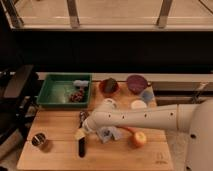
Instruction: Place brush in table surface
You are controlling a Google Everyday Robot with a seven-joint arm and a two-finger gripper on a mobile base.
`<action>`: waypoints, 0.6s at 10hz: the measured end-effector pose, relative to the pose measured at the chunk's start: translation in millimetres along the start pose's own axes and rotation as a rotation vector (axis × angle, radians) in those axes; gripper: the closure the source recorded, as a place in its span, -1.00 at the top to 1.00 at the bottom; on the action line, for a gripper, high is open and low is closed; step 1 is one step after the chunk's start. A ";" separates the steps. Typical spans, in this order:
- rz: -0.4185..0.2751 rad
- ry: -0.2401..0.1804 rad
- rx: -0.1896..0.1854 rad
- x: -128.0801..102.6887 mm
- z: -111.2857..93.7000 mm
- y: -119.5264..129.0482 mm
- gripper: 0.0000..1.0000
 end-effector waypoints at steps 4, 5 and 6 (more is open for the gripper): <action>-0.008 -0.006 -0.016 -0.5 3.6 4.7 -0.49; -0.016 -0.012 -0.026 -1.6 1.2 7.6 -0.71; -0.021 -0.019 -0.036 -2.9 -1.9 9.9 -0.79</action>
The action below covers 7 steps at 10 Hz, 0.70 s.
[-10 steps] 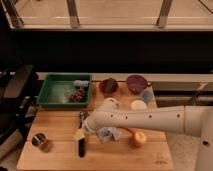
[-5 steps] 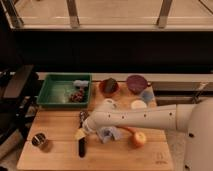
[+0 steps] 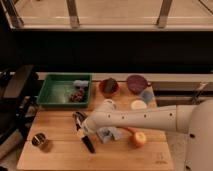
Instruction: Place brush in table surface
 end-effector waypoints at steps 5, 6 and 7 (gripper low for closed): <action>-0.079 -0.049 -0.094 -15.2 -34.5 25.4 -0.81; -0.100 -0.067 -0.128 -20.8 -42.2 31.7 -0.81; -0.119 -0.087 -0.157 -27.7 -53.4 38.3 -0.81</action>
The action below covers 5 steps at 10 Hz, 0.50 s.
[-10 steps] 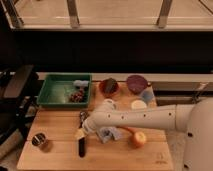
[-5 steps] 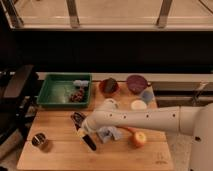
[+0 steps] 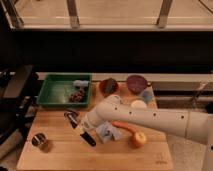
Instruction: Place brush in table surface
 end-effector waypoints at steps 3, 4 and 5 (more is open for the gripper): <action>-0.070 -0.055 -0.070 -23.8 -26.4 23.3 -0.81; -0.088 -0.063 -0.085 -27.3 -30.2 28.0 -0.81; -0.102 -0.070 -0.099 -29.6 -30.9 31.4 -0.81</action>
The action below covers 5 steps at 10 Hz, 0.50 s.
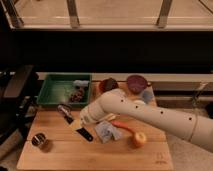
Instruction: Place brush in table surface
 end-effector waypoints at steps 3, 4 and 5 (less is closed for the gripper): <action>-0.011 0.015 -0.007 6.2 9.2 -3.0 -0.81; 0.004 0.031 -0.005 15.5 16.4 -10.0 -0.81; 0.021 0.046 -0.006 24.7 24.2 -17.1 -0.81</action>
